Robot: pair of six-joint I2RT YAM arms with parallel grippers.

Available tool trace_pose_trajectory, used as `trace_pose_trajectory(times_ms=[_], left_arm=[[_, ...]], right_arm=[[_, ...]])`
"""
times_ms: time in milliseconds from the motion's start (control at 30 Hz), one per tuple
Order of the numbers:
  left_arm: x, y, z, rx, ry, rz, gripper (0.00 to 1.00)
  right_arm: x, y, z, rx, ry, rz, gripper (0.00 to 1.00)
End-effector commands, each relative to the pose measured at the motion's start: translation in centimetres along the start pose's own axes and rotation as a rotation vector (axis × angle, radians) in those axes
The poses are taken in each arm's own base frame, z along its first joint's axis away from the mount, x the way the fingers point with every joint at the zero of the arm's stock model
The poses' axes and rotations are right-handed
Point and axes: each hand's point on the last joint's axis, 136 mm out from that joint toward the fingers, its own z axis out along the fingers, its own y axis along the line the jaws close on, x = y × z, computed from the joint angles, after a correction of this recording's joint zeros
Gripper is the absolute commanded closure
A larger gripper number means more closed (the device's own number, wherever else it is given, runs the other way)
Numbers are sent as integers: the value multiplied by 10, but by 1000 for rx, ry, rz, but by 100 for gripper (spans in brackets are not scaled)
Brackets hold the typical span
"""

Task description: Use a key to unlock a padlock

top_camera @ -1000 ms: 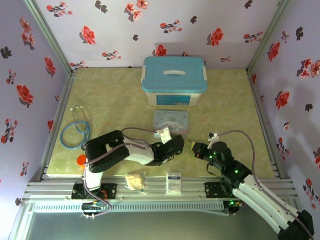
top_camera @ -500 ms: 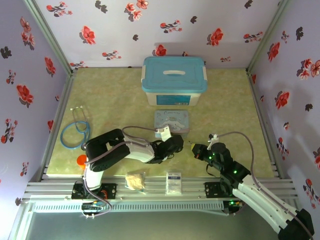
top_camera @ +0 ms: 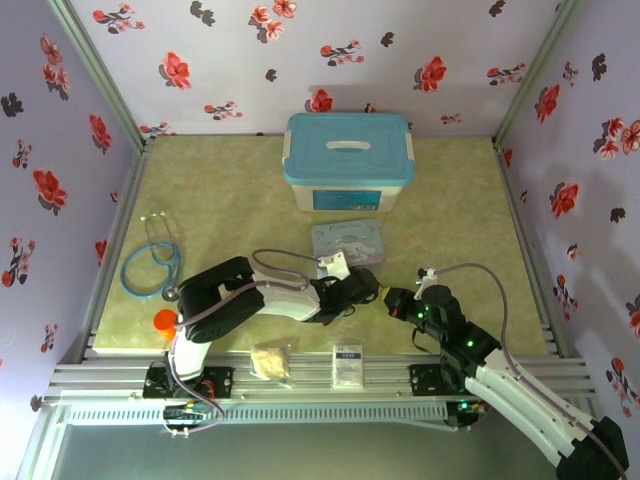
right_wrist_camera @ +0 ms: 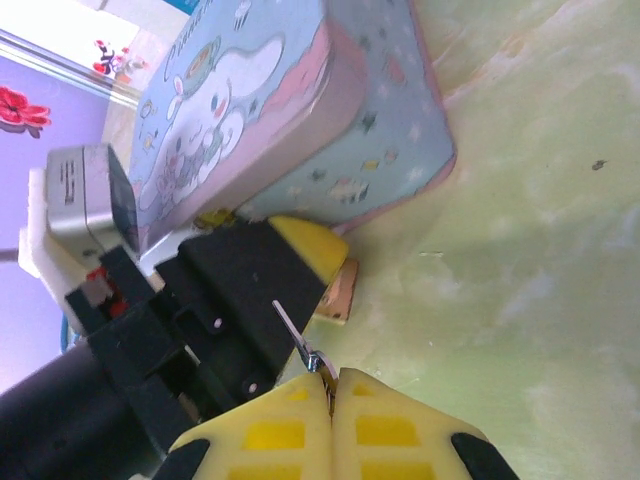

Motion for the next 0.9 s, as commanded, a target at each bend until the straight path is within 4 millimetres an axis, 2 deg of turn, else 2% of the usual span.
trace_pose_trajectory(times_ms=[0, 133, 333, 433, 600, 767, 867], left_arm=[[9, 46, -7, -76, 72, 76, 100], [3, 21, -18, 113, 99, 15, 100], [4, -2, -26, 323, 148, -94, 100], [5, -12, -33, 406, 158, -132, 100], [-1, -17, -43, 471, 144, -162, 100], [0, -22, -47, 514, 161, -187, 100], [3, -17, -43, 493, 170, -187, 100]], right_arm=[[3, 1, 6, -39, -2, 65, 100], [11, 0, 14, -33, 46, 107, 100], [20, 26, 24, -114, 153, 146, 100], [25, 29, 30, -138, 180, 180, 100], [25, 29, 33, -146, 182, 181, 100], [22, 39, 30, -200, 200, 196, 100], [23, 25, 33, -158, 218, 199, 100]])
